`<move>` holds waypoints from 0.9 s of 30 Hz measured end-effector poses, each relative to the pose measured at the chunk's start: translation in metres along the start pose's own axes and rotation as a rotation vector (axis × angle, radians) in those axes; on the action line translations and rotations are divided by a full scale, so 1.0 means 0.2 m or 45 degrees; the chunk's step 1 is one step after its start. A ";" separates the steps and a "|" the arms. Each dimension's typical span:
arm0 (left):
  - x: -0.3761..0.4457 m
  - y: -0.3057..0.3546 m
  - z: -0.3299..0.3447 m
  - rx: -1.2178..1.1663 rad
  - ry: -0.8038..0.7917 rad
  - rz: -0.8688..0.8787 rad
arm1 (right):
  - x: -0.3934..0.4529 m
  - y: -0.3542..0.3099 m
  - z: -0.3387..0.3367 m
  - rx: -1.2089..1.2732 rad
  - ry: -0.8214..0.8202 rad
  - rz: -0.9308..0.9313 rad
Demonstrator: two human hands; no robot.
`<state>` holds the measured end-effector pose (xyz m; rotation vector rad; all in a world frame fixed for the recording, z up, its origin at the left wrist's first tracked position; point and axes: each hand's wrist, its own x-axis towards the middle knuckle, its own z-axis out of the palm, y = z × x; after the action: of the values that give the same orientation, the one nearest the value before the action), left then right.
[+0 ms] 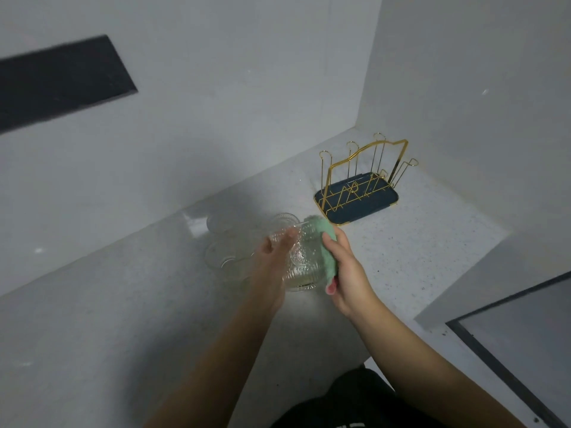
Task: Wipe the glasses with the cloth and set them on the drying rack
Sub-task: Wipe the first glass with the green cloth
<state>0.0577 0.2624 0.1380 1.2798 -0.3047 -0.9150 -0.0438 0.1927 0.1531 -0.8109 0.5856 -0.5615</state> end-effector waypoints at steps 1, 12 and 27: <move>-0.02 0.00 0.01 0.034 0.033 0.008 | -0.02 0.01 0.02 -0.093 0.005 -0.038; -0.14 0.15 0.01 0.076 -0.077 0.083 | -0.22 0.12 0.14 -1.080 -0.106 -0.621; -0.21 0.20 0.06 0.088 -0.209 -0.019 | -0.13 -0.03 0.18 -0.476 0.305 -0.109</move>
<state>0.0406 0.2855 0.1898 1.2738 -0.4600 -1.0321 -0.0399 0.2251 0.1852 -1.1335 0.8960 -0.6422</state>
